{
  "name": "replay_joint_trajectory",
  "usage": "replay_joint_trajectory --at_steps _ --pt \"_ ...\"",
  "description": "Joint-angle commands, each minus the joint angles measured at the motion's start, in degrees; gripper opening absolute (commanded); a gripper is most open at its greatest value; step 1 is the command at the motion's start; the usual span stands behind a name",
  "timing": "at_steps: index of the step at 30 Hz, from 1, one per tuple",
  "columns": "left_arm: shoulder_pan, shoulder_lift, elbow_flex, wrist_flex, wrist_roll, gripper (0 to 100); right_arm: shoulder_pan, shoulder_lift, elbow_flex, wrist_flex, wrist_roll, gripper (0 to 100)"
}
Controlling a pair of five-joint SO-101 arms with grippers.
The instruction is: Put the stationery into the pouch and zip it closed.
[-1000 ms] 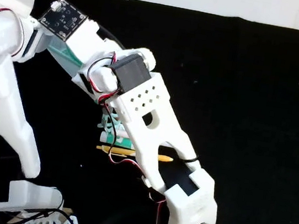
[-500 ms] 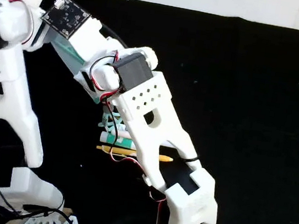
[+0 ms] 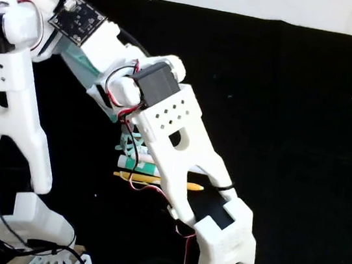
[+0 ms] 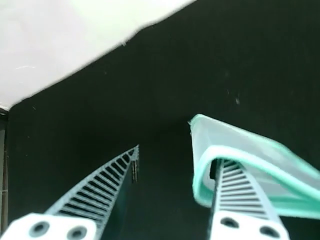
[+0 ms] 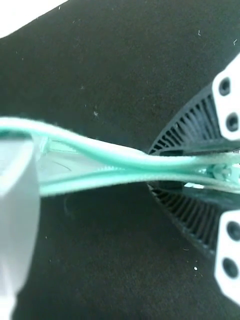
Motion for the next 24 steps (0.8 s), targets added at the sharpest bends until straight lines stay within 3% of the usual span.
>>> replay_joint_trajectory --at_steps 1,4,18,24 --pt "-0.7 0.0 -0.1 2.2 -1.7 25 1.0 0.0 0.5 0.1 -0.3 0.6" --pt "-0.7 0.1 -0.1 3.3 -1.8 24 1.0 0.0 0.5 0.2 -0.3 0.6" --pt "-0.7 0.1 3.3 3.3 -5.3 0 1.0 0.0 0.5 0.2 -0.3 0.6" --pt "-0.7 0.1 3.4 3.4 -4.9 1 0.9 0.0 0.2 0.1 -0.3 0.6"
